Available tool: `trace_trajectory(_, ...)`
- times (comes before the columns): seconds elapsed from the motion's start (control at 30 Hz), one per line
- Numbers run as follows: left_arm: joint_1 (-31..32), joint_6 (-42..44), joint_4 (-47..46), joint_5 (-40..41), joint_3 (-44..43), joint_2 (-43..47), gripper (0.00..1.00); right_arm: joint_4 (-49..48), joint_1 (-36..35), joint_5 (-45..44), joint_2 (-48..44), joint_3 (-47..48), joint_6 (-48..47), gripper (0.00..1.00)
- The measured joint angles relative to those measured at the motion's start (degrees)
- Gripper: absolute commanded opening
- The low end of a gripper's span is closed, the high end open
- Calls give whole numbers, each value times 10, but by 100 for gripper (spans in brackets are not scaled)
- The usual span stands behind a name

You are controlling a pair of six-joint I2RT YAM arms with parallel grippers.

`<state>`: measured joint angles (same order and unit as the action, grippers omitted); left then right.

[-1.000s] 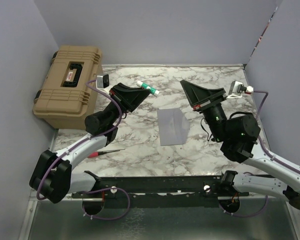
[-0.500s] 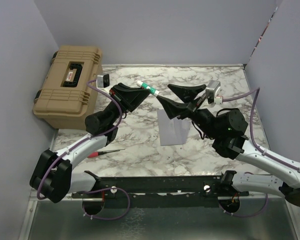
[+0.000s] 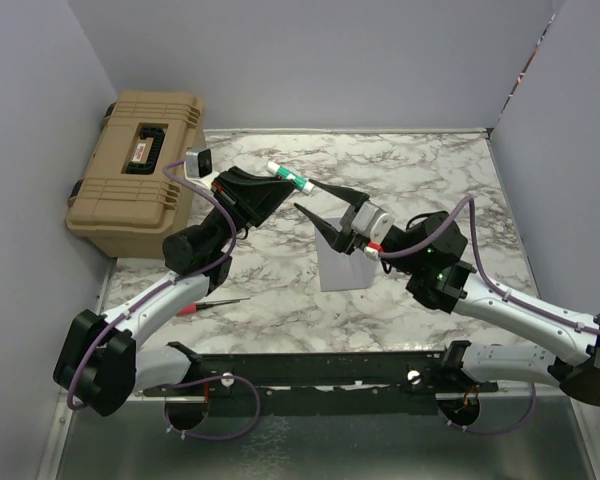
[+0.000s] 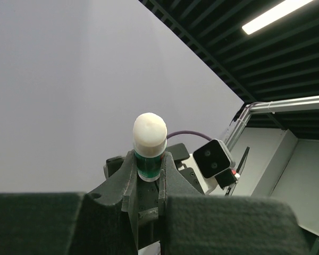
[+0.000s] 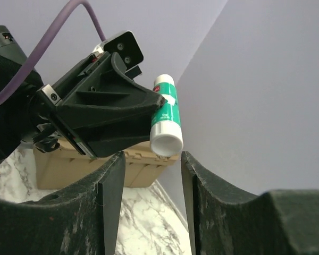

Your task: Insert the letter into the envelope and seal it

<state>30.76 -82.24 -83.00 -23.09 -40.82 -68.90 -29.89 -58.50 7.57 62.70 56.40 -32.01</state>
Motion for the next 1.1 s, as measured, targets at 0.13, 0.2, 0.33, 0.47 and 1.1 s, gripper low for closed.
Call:
trace_trajectory(0.13,0,0,5,0,0,4,0,-11,0,14,2,0,-21,48)
trace_trajectory(0.2,0,0,7,0,0,5,0,-24,0,18,0,0,-24,52)
trace_trajectory(0.33,0,1,13,0,0,5,0,-49,0,23,-9,-2,-24,52)
trace_trajectory(0.47,0,1,17,0,0,5,0,-55,0,30,-16,-2,-25,49)
trace_trajectory(1.1,0,2,24,0,0,10,0,-37,0,42,0,7,-34,35)
